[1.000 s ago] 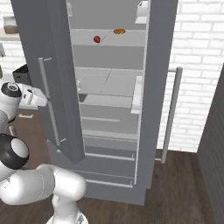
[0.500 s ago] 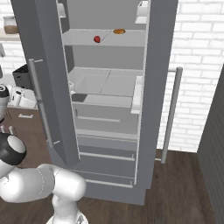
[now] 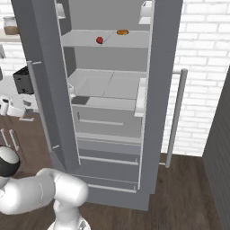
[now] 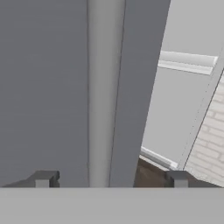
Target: Take the strawberry from the fridge and place it on top of the pancake, located on the dining counter.
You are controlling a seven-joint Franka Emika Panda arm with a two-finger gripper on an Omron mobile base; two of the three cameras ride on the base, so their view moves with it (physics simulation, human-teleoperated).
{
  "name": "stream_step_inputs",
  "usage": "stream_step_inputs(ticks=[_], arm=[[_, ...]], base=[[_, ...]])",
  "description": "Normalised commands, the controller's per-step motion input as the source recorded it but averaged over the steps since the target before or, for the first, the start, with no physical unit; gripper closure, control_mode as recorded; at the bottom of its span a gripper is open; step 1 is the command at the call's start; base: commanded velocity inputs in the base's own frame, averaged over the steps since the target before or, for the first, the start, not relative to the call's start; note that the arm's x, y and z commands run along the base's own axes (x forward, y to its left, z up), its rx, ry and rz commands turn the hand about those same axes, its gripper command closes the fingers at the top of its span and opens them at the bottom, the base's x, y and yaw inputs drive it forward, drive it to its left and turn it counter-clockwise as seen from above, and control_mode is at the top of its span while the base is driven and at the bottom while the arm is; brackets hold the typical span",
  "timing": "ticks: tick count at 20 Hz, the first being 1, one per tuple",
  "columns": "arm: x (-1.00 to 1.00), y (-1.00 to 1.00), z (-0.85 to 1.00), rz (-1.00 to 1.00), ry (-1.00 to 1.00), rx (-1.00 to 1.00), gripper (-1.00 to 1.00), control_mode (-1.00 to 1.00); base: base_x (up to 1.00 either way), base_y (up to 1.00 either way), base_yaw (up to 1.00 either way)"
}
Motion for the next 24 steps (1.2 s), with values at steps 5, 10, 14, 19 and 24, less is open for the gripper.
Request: stream_step_inputs(ticks=[5, 10, 14, 19, 24], arm=[[-0.65, -0.62, 0.0, 0.08, 0.0, 0.22, -1.0, -1.0], [-0.6, -0.97, 0.27, 0.28, 0.0, 0.63, -1.0, -1.0], [-0.11, -1.0, 0.36, 0.16, 0.0, 0.92, -1.0, -1.0], [0.04, -0.96, 0.01, 0.15, 0.07, 1.0, -1.0, -1.0], [0.54, -0.7, 0.03, 0.18, 0.36, 0.93, -1.0, -1.0]], base=[[0.0, 0.0, 0.0], [0.0, 0.0, 0.0], [0.0, 0.0, 0.0], [0.0, 0.0, 0.0], [0.0, 0.0, 0.0]])
